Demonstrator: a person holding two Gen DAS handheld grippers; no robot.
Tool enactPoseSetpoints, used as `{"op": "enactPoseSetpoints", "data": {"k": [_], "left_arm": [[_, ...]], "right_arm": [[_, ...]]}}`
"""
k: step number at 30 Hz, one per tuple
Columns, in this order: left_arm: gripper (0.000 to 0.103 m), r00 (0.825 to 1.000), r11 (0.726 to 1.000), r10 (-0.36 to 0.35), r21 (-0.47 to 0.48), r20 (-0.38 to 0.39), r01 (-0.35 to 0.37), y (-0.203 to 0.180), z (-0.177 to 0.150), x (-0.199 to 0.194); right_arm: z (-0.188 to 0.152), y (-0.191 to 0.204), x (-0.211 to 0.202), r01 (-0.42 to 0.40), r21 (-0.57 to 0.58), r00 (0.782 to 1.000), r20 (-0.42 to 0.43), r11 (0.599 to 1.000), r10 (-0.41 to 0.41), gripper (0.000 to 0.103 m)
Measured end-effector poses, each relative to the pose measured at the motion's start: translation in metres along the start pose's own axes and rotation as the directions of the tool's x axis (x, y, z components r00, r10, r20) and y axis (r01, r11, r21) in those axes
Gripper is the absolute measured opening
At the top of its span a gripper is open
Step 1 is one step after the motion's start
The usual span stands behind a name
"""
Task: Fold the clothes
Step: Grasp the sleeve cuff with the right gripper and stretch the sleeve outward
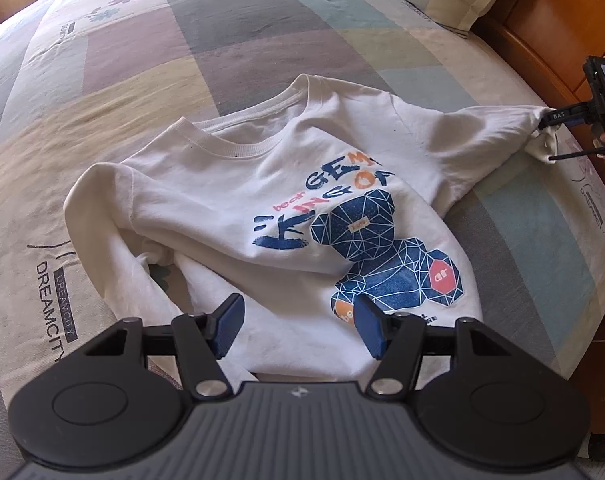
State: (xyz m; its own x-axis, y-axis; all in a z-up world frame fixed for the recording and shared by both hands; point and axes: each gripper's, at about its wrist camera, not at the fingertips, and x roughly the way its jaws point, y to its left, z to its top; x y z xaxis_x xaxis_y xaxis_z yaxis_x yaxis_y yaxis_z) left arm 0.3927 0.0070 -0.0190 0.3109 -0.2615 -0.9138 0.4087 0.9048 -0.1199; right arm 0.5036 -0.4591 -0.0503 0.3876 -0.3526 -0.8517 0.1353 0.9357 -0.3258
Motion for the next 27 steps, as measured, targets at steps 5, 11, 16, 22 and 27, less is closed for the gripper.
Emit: {"op": "enactPoseSetpoints", "data": {"k": [5, 11, 16, 22, 27], "left_arm": [[0.060, 1.000, 1.000, 0.006, -0.001, -0.007, -0.006, 0.001, 0.000, 0.001], [0.060, 1.000, 1.000, 0.000, -0.019, -0.012, 0.000, -0.001, -0.001, 0.003], [0.061, 1.000, 1.000, 0.003, 0.000, -0.010, -0.003, -0.004, 0.001, 0.002], [0.061, 1.000, 1.000, 0.010, -0.006, -0.012, -0.010, -0.003, 0.003, 0.003], [0.061, 1.000, 1.000, 0.002, -0.004, -0.011, -0.002, -0.007, 0.004, 0.005]], "right_arm": [[0.027, -0.028, 0.034, -0.041, 0.038, 0.992, -0.119, 0.998, 0.045, 0.091], [0.016, -0.019, 0.019, -0.132, -0.065, 0.982, -0.143, 0.989, 0.121, 0.094], [0.013, -0.019, 0.013, -0.067, -0.153, 0.989, -0.137, 0.986, 0.046, 0.098], [0.026, -0.029, 0.015, 0.057, -0.255, 0.990, -0.111, 0.965, -0.088, 0.098], [0.036, -0.038, 0.017, 0.159, -0.335, 0.977, -0.078, 0.929, -0.196, 0.100]]}}
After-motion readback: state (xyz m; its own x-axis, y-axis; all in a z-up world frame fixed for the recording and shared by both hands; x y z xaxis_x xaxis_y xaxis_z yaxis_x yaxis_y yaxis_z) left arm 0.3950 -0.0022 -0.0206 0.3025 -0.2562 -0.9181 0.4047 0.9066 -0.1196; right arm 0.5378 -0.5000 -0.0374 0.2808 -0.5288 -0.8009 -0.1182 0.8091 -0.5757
